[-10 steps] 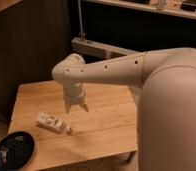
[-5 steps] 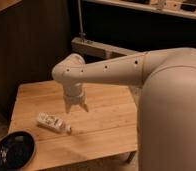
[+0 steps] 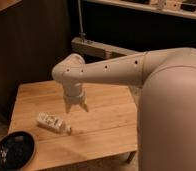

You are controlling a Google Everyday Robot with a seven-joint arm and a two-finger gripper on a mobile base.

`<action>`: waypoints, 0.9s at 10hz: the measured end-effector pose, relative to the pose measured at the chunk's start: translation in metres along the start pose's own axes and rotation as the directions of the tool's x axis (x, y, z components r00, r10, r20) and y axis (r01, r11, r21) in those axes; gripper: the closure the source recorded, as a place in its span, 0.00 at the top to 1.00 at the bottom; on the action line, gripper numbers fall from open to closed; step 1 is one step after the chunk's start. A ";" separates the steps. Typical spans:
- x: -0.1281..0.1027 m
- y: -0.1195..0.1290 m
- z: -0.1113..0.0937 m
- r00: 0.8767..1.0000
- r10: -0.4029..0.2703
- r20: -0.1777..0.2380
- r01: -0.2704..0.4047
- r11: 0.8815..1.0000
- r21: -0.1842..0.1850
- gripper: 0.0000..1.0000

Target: Place the bottle in the ceramic bowl

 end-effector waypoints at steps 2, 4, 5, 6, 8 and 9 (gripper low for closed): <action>0.000 0.000 0.000 1.000 -0.006 0.001 0.006 1.000 -0.001 0.65; -0.003 0.000 0.006 0.995 -0.094 0.021 0.094 0.995 -0.019 0.65; -0.004 0.000 0.007 0.979 -0.200 0.042 0.202 0.979 -0.041 0.65; -0.005 -0.002 0.006 0.945 -0.320 0.071 0.325 0.944 -0.059 0.65; -0.005 -0.004 0.004 0.844 -0.521 0.124 0.531 0.844 -0.069 0.65; -0.005 -0.006 0.003 0.794 -0.589 0.146 0.602 0.796 -0.061 0.65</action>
